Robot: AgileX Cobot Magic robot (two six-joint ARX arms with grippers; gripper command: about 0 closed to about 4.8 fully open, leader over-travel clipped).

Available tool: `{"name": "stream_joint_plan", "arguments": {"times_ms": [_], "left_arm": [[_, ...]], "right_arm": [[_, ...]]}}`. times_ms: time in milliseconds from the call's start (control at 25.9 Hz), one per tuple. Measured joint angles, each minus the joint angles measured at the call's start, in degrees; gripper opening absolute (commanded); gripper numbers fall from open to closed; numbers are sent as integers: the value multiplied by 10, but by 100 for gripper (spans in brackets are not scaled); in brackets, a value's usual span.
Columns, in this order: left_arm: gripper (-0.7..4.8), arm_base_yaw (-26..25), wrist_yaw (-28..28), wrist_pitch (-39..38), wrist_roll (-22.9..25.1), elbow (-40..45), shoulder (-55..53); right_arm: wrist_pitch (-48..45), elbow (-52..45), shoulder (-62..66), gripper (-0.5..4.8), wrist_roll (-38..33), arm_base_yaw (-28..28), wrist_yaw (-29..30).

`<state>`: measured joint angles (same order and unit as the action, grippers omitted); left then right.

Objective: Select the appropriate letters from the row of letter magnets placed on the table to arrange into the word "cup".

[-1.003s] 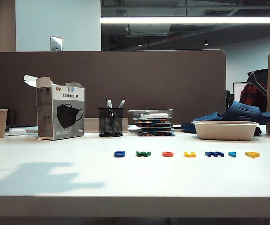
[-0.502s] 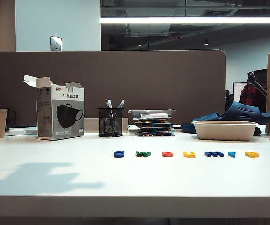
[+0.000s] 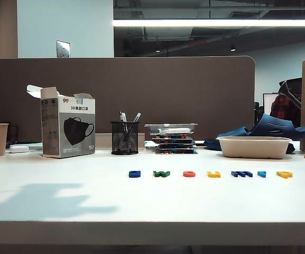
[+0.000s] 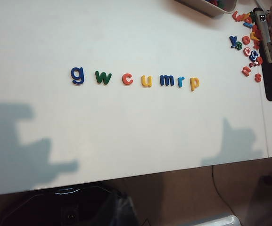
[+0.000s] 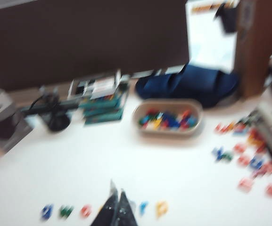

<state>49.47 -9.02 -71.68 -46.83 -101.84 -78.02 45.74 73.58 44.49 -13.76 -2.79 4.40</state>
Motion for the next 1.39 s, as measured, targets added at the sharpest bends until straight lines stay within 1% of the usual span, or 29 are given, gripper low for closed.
{"name": "stream_joint_plan", "arguments": {"times_ms": [77,193,347,502,656,733,772,926,965,1003,1042,1389], "left_arm": [[-5,0,0,0,0,0,0],[-5,0,0,0,0,0,0],[-5,0,0,1,0,0,0],[-5,0,0,1,0,0,0],[-5,0,0,1,0,0,0],[-5,0,0,1,0,0,0],[-5,0,0,1,0,0,0],[-5,0,0,1,0,0,0],[-5,0,0,1,0,0,0],[-5,0,0,1,0,0,0],[-5,0,0,1,0,0,0],[-5,0,0,1,0,0,0]], "right_arm": [[30,43,49,-2,-10,-1,26],[45,76,97,-2,-16,-15,40],[55,115,156,-1,-18,-56,44],[57,148,244,-1,-45,-117,44],[60,166,306,4,-66,-149,46],[60,175,336,37,-73,-162,45],[60,178,349,87,-74,-166,44],[59,209,442,133,-76,-199,45],[58,211,466,203,-76,-207,45],[59,213,485,235,-76,-212,45],[59,213,497,246,-76,-215,45],[60,214,597,256,-77,-230,45]]}}
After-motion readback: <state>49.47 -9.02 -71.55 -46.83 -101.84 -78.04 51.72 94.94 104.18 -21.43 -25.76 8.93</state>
